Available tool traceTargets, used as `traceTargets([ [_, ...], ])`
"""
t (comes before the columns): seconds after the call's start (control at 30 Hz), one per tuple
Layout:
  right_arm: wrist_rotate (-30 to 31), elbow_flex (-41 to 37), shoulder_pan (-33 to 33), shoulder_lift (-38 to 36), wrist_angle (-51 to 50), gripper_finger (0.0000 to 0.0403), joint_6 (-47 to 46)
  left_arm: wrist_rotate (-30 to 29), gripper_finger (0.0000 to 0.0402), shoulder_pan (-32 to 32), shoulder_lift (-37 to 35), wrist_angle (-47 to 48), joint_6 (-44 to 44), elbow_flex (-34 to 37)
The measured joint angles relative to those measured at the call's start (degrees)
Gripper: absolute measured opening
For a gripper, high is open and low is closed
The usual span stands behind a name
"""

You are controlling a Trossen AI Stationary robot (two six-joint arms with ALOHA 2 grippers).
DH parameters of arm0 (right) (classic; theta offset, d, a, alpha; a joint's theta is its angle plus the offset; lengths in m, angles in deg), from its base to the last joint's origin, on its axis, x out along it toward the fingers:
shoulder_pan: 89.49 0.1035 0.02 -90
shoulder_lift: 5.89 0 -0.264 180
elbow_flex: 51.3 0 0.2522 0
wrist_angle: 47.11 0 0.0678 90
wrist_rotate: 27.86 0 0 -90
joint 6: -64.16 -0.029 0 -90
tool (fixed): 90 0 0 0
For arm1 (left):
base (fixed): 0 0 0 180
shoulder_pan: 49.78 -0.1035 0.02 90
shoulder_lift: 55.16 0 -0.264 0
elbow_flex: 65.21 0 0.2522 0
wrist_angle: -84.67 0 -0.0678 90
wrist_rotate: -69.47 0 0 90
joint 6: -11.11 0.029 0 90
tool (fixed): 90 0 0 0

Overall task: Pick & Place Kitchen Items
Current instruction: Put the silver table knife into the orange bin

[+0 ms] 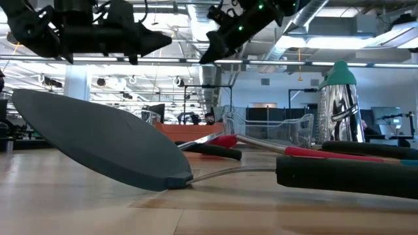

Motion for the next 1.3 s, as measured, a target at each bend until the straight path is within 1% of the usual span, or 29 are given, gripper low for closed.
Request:
traceTargets([
  [0.03, 1.96, -0.14, 0.47, 0.12, -0.81, 0.0034, 0.6, -0.35, 0.0004, 0.0, 1.01, -1.08, -0.09, 0.0],
  [0.13, 5.42, 0.24, 1.8, 0.79, 0.99, 0.0034, 1.77, -2.16, 0.0017, 0.0, 1.77, -1.7, -0.3, 0.04],
  [0.23, 7.26, 0.08, 2.56, 0.74, 0.44, 0.0034, 2.69, -3.81, 0.0042, 0.0, 1.83, -2.61, -2.6, 0.0],
  [0.33, 9.57, 0.1, 3.34, 0.76, 1.22, 0.0034, 3.69, -3.89, 0.0071, 0.0, 1.79, -5.25, -5.03, 0.0],
  [0.4, 11.22, 0.1, 3.83, 0.83, 1.27, 0.0034, 4.7, -3.9, 0.009, 0.04, 1.79, -5.29, -6.4, 0.0],
  [0.53, 12.58, 0.1, 4.69, 0.84, 2.11, 0.0034, 6.11, -3.9, 0.0123, 0.04, 1.9, -5.37, -6.61, -0.16],
  [0.73, 12.76, 0.1, 5.12, 0.85, 2.95, 0.0034, 7.59, -3.9, 0.016, 0.11, 4.68, -5.46, -6.56, -4.21],
  [0.87, 12.9, 0.1, 5.05, 0.85, 3.01, 0.0034, 7.59, -4.37, 0.0171, 0.09, 8.28, -5.24, -5.95, -7.51],
  [1.03, 12.93, 0.1, 5.11, 0.85, 2.79, 0.0034, 7.64, -5.25, 0.0171, -0.23, 13.09, -5.24, -4.65, -11.33],
  [1.17, 12.96, 0.1, 5.11, 0.85, 2.51, 0.0034, 7.75, -8.43, 0.0166, -0.98, 14.65, -5.35, -1.82, -12.37],
  [1.3, 12.96, 0.1, 5.08, 0.85, 2.36, 0.0034, 7.75, -8.88, 0.0159, -1.58, 14.75, -5.49, -1.82, -12.46],
])
